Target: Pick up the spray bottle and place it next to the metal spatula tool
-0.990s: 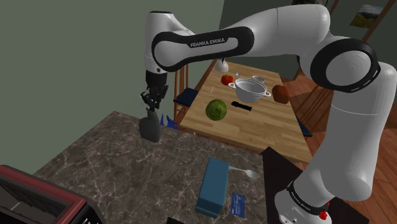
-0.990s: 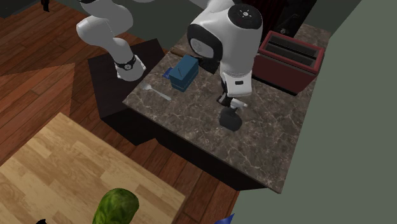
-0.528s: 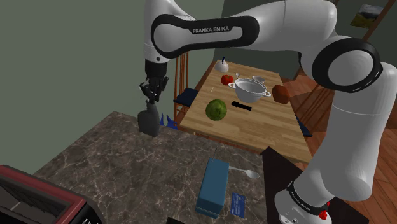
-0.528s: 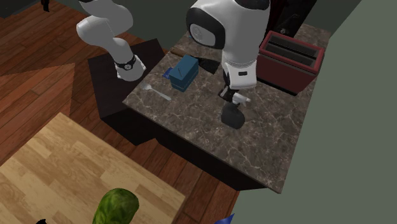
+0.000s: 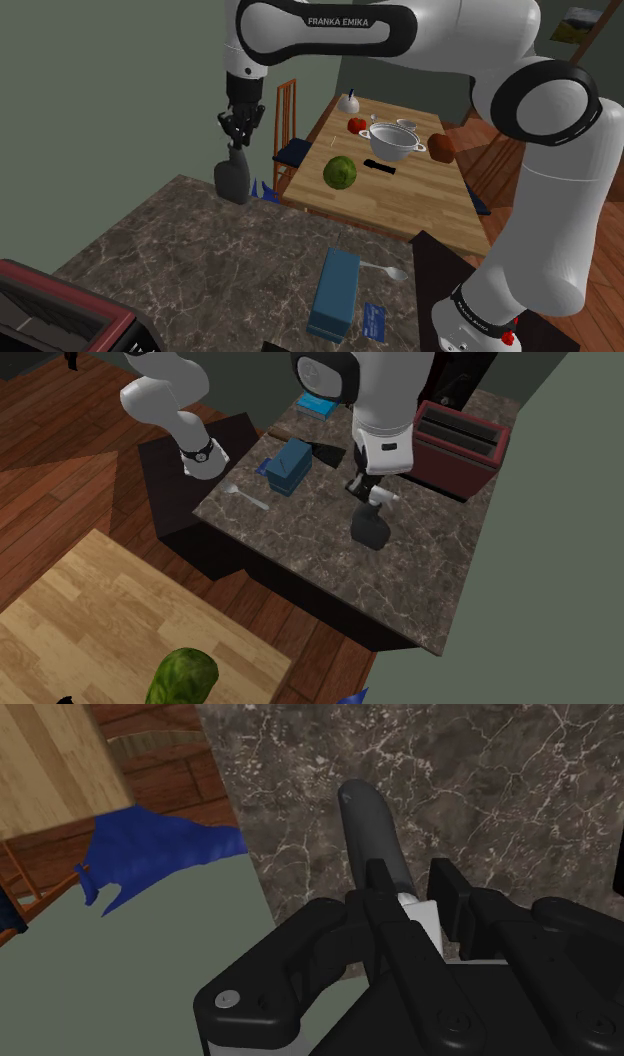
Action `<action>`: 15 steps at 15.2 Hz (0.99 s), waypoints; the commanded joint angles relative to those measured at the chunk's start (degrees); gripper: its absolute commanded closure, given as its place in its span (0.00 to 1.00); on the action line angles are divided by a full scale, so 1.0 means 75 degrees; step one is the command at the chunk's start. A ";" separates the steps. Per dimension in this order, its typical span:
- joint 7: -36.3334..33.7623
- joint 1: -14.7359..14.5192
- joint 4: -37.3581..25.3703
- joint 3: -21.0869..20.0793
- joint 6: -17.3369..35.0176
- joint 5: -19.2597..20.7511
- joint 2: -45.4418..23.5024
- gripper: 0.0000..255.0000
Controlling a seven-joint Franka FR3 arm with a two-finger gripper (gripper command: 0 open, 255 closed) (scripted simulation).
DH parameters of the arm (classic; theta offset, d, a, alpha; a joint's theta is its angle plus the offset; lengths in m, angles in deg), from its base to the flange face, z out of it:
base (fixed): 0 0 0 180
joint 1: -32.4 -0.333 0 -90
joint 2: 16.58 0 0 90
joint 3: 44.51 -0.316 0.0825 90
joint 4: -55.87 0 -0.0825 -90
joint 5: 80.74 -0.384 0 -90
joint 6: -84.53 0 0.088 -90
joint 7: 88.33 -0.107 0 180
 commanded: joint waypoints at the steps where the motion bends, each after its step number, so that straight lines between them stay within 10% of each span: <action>1: 0.0001 -0.0007 -0.0209 -0.0001 -0.0198 0.0002 -0.0012 1.00; 15: -0.1797 -0.1069 -0.0116 -0.0703 -0.1283 -0.0095 0.1250 1.00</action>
